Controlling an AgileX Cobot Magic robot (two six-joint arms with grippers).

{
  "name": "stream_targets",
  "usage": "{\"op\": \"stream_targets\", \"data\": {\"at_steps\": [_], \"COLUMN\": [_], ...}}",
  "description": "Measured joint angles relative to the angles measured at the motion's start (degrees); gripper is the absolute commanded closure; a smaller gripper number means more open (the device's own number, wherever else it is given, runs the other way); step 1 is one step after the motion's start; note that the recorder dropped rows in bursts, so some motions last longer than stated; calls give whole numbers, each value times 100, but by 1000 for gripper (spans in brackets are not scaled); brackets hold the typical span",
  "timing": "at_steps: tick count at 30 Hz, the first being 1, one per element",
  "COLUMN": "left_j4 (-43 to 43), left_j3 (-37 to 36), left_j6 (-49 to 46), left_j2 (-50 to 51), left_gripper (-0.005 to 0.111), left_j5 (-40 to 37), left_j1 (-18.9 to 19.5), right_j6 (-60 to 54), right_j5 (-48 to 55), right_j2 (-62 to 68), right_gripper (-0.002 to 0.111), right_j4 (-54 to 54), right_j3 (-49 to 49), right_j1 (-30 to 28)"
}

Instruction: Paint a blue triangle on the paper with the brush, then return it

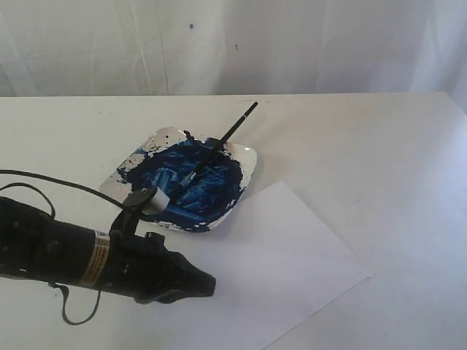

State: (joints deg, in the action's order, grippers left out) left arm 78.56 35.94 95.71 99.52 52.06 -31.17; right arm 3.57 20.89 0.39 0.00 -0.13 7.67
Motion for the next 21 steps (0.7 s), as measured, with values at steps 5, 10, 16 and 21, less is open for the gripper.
{"op": "stream_targets", "data": {"at_steps": [5,10,16,21], "left_j4": [769,1512,1786,1894], "left_j3": [0,0,0,-143], "left_j6": [637,1301,1515,1602], "left_j2": [0,0,0,0], "left_gripper": [107,107,107,107], "left_j5": [652,716,463,-77], "left_j1": [0,-21,-503,-1128], "right_j6": [0,0,0,0], "right_j5": [0,0,0,0], "right_j2": [0,0,0,0], "right_gripper": [108,108,108,108], "right_j4": [0,0,0,0], "right_j3": [0,0,0,0], "right_j1": [0,0,0,0]}}
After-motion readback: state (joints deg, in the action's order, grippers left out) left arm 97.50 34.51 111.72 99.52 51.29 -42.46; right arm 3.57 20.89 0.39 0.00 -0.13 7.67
